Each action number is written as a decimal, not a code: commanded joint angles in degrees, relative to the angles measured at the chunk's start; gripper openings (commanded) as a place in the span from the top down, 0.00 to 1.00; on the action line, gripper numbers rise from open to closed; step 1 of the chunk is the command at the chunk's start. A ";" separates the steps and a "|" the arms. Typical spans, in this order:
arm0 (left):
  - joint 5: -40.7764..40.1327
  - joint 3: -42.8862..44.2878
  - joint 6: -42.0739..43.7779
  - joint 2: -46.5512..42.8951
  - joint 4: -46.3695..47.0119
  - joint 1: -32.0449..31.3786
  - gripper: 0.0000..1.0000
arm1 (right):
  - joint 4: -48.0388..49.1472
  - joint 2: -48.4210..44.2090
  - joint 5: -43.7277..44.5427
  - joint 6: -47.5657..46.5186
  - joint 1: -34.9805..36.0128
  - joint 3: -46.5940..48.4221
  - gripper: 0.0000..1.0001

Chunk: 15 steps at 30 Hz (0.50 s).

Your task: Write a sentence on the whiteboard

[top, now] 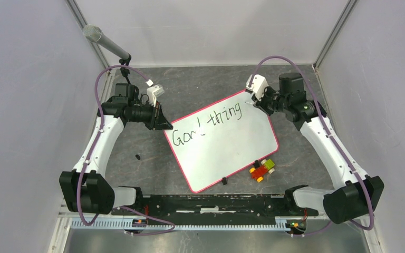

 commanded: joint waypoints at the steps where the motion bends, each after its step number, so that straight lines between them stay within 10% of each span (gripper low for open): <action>1: -2.69 -0.36 1.90 0.67 1.02 -0.61 0.98 | 3.14 0.70 0.42 -0.14 -0.08 1.41 1.00; 15: -2.96 -0.80 1.74 0.67 1.64 -0.76 0.98 | 4.59 3.19 -0.58 0.30 0.07 2.95 1.00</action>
